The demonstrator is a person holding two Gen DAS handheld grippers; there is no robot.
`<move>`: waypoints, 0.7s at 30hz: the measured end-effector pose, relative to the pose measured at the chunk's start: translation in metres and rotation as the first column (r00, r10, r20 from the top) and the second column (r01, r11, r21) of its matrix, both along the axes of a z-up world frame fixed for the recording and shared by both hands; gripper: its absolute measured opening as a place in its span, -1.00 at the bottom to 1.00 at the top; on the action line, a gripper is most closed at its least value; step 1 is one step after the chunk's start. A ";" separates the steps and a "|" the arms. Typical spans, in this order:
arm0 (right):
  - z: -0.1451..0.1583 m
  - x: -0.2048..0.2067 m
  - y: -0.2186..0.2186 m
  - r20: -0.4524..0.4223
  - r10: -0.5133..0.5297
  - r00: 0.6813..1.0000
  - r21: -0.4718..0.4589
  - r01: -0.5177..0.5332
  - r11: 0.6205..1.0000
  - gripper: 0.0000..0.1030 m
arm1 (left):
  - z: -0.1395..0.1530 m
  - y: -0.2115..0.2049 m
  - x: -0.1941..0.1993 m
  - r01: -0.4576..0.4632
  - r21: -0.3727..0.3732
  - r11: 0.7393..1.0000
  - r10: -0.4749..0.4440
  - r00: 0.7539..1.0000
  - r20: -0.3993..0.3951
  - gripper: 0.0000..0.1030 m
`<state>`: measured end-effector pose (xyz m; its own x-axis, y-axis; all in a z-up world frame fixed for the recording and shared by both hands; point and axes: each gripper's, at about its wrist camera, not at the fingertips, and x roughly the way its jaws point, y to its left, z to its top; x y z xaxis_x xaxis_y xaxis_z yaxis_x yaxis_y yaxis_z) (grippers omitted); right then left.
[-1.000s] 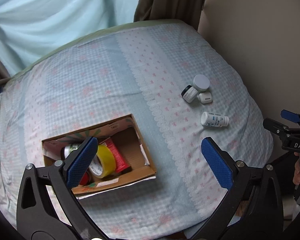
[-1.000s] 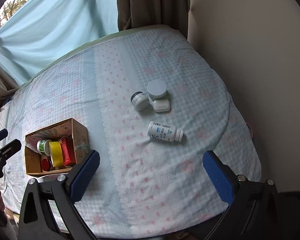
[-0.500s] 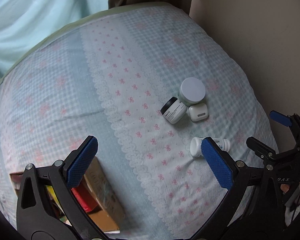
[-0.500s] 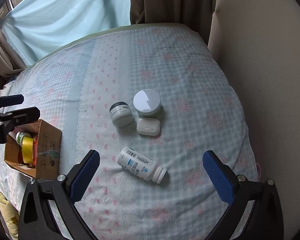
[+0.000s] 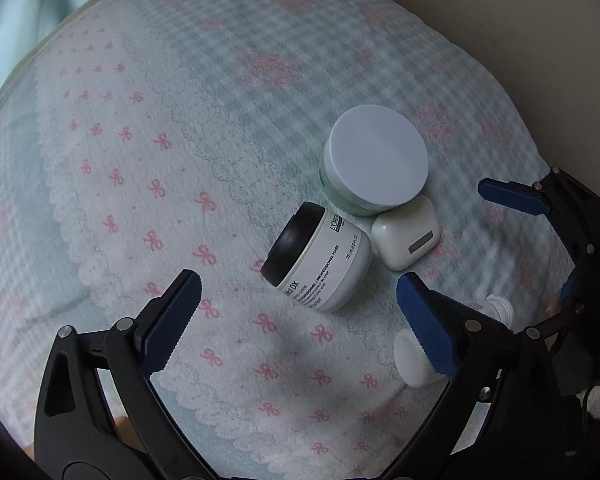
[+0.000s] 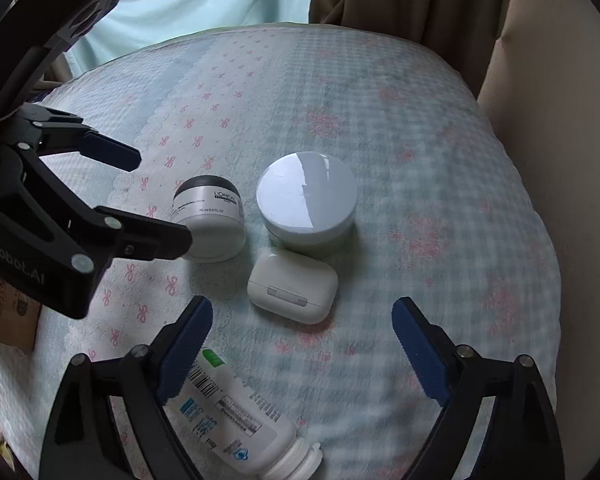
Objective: Organize rigid objects
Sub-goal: 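Move both tools back toward the black-lidded jar and white bottle, then grasp the black-lidded white jar with the left tool while the right tool grasps the earbud case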
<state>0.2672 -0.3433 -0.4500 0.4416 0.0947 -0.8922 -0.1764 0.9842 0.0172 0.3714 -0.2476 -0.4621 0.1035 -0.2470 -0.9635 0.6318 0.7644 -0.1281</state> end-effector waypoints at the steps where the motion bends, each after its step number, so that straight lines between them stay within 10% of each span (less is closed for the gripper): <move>1: -0.004 0.003 0.000 -0.002 0.018 1.000 -0.006 -0.018 1.000 0.63 | -0.004 -0.003 0.002 0.012 0.002 1.000 -0.012 1.000 -0.004 0.83; 12: -0.036 0.024 0.005 -0.045 0.070 0.997 0.022 -0.069 0.997 0.23 | -0.036 -0.026 0.009 0.085 0.000 0.996 -0.085 0.995 -0.043 0.14; 21: -0.038 0.025 0.007 -0.045 0.038 0.998 0.021 -0.037 0.999 0.15 | -0.039 -0.021 0.003 0.082 -0.008 0.997 -0.083 0.996 -0.028 -0.01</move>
